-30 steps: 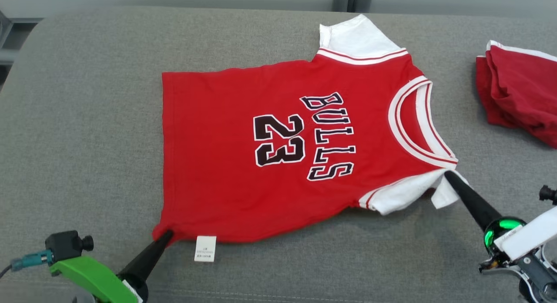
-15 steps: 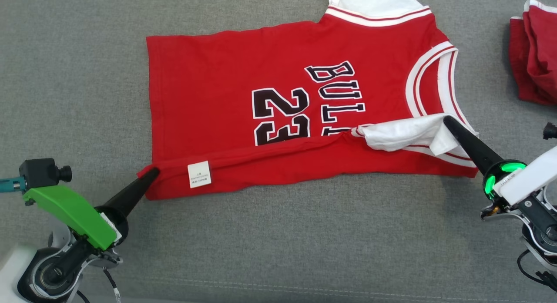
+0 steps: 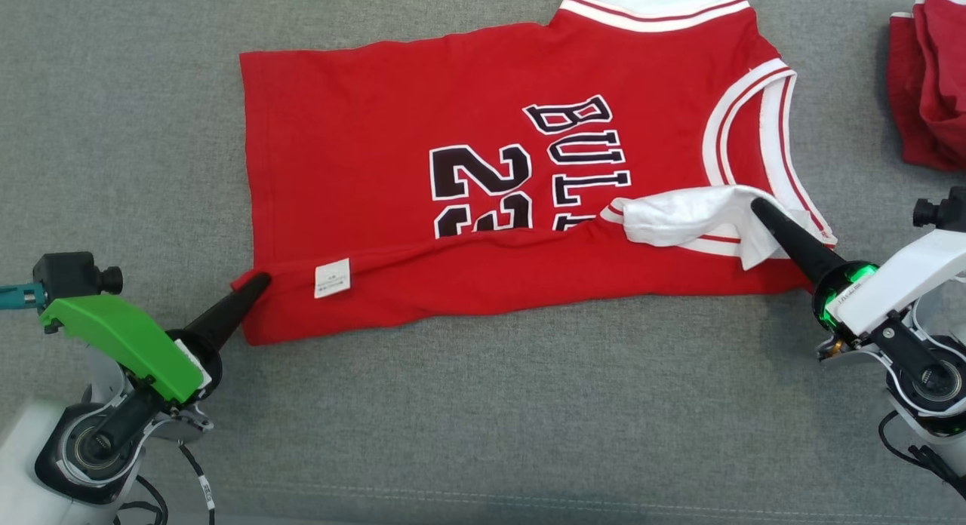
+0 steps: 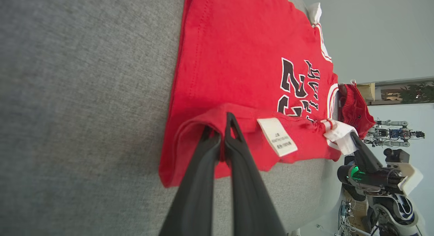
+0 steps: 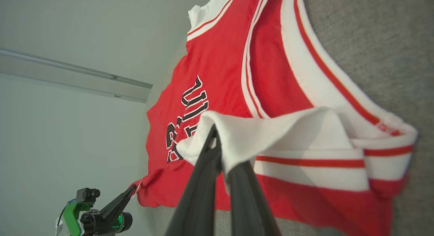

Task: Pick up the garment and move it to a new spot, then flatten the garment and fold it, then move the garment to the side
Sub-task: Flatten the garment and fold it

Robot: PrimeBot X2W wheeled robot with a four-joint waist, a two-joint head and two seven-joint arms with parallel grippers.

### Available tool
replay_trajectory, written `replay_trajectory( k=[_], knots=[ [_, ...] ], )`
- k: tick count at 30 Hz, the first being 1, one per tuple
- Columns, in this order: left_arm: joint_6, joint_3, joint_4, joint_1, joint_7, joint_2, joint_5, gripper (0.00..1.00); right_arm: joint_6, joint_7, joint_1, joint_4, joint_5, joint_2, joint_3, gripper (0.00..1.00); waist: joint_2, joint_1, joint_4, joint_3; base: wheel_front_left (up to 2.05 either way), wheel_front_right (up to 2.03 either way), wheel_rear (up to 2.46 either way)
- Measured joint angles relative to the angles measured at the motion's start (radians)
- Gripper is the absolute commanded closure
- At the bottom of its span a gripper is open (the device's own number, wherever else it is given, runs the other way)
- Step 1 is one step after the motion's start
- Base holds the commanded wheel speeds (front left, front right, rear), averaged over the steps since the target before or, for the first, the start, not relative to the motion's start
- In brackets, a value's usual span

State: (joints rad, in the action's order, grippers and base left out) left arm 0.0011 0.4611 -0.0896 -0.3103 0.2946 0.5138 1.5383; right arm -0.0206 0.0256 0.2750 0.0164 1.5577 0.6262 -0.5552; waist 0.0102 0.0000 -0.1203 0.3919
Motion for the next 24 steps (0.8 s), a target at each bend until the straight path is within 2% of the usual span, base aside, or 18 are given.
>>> replay_trajectory(
  k=[1, 2, 3, 4, 10, 15, 18, 19, 24],
  knots=[
    [0.001, 0.000, -0.003, 0.000, -0.001, 0.000, 0.000, 0.54, 0.000, -0.001, 0.005, -0.002, -0.008, 0.000, 0.001, 0.00, 0.0000, 0.0000, 0.001, -0.001, 0.00, 0.00, 0.00],
    [0.001, 0.001, -0.006, -0.001, -0.001, -0.001, -0.002, 0.37, 0.000, -0.005, 0.009, -0.005, -0.017, -0.001, 0.001, 0.00, 0.0000, 0.0000, 0.002, -0.001, 0.00, 0.00, 0.00],
    [0.001, 0.001, -0.013, -0.002, -0.002, -0.003, -0.003, 0.13, 0.000, -0.011, 0.014, -0.011, -0.023, -0.005, 0.002, 0.00, 0.0000, 0.0000, 0.002, -0.002, 0.00, 0.00, 0.00],
    [0.003, -0.002, -0.022, -0.003, -0.007, -0.007, -0.003, 0.01, -0.001, -0.016, 0.020, -0.018, -0.024, -0.009, 0.003, 0.00, 0.0000, 0.0000, 0.003, -0.002, 0.00, 0.00, 0.00],
    [-0.002, -0.006, -0.058, -0.021, -0.055, -0.033, -0.025, 0.00, -0.007, -0.040, 0.031, -0.056, -0.050, -0.027, 0.002, 0.00, 0.0000, 0.0000, 0.004, -0.021, 0.00, 0.00, 0.00],
    [-0.020, -0.003, -0.062, -0.022, -0.121, -0.027, -0.124, 0.00, 0.004, -0.071, 0.029, -0.062, -0.103, -0.021, -0.004, 0.00, 0.0000, 0.0000, 0.004, -0.045, 0.00, 0.00, 0.00],
    [-0.024, -0.007, -0.064, -0.022, -0.190, -0.012, -0.206, 0.00, 0.010, -0.119, 0.028, -0.063, -0.184, -0.004, -0.012, 0.00, 0.0000, 0.0000, 0.005, -0.068, 0.00, 0.00, 0.00],
    [-0.024, -0.010, -0.065, -0.022, -0.213, -0.011, -0.219, 0.00, 0.006, -0.142, 0.028, -0.070, -0.215, 0.006, -0.012, 0.00, 0.0000, 0.0000, 0.006, -0.076, 0.00, 0.00, 0.00],
    [-0.038, -0.007, -0.066, 0.013, -0.287, -0.037, -0.247, 0.00, -0.064, -0.256, 0.018, -0.109, -0.372, 0.037, -0.009, 0.00, 0.0000, 0.0000, 0.009, -0.124, 0.00, 0.00, 0.00]
  ],
)
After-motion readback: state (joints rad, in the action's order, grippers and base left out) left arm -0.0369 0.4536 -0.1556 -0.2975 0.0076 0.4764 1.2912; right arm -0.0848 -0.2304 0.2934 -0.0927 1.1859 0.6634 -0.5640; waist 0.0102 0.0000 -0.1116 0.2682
